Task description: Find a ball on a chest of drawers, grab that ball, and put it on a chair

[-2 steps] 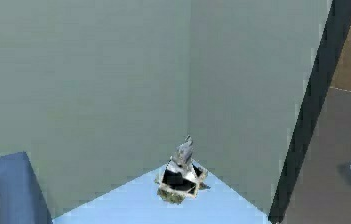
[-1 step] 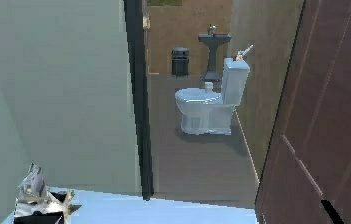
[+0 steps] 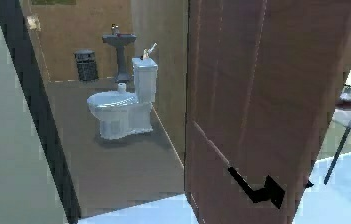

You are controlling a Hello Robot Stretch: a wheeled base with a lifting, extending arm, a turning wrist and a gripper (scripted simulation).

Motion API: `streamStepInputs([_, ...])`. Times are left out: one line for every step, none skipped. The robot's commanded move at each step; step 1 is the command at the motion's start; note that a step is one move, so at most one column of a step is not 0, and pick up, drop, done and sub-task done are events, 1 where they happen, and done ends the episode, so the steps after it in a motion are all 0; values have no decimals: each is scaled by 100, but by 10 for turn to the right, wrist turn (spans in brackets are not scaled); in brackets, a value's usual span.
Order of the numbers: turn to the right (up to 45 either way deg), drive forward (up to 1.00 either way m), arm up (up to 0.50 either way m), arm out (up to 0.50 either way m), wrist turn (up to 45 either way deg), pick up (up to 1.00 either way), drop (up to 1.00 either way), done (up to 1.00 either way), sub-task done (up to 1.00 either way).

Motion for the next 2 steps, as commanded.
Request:
streamStepInputs([0,25,0,0,0,0,0,0,0])
streamStepInputs([-180,0,0,0,0,0,0,0,0])
